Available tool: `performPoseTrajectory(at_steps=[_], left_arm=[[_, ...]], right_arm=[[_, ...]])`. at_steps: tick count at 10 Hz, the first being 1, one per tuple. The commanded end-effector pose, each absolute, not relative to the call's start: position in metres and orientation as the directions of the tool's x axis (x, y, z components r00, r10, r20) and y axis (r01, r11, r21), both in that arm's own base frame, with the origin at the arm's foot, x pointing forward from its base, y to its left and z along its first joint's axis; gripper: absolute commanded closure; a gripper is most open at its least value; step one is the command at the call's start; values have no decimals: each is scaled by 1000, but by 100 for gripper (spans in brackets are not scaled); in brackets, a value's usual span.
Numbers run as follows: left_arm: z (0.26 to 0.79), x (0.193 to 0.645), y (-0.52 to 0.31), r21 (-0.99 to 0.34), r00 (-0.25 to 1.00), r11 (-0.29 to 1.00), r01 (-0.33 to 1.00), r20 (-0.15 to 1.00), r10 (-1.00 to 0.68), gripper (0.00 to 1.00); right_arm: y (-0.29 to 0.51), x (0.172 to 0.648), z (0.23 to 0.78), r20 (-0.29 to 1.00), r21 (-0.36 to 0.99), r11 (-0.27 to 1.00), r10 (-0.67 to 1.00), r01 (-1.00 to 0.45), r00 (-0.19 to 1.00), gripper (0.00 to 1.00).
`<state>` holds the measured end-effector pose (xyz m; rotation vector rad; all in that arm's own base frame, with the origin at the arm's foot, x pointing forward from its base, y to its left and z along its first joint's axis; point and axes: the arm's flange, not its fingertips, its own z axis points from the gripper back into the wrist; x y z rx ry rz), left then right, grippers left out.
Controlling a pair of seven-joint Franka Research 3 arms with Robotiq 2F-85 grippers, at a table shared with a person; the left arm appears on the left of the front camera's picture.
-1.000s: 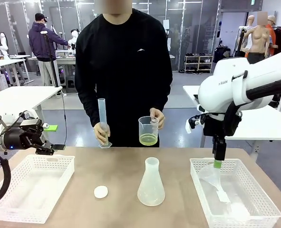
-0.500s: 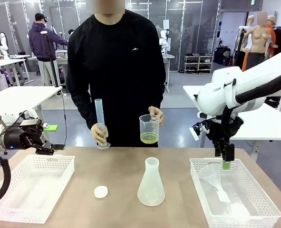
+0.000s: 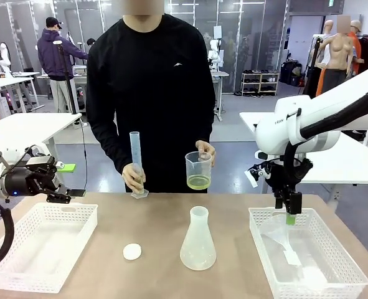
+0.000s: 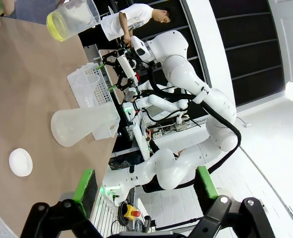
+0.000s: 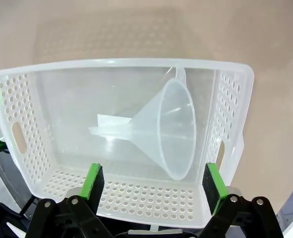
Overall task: Prepare the solutions needed for the experiment.
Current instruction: Pick up the Plastic Funnel and insert it into the Big flask.
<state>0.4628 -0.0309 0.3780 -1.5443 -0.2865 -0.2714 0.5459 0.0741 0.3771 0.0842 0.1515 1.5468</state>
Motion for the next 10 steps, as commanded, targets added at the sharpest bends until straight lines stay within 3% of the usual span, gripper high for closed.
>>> performPoseTrajectory(at_steps=[1, 10], left_arm=[[380, 461, -31, -937, 937, 6, 350, 350, 13, 0], [380, 461, -31, -937, 937, 6, 350, 350, 13, 0]], right_arm=[[76, 556, 372, -5, 150, -17, 1000, -988, -18, 0], [73, 580, 342, 47, 320, -68, 997, -945, -56, 0]])
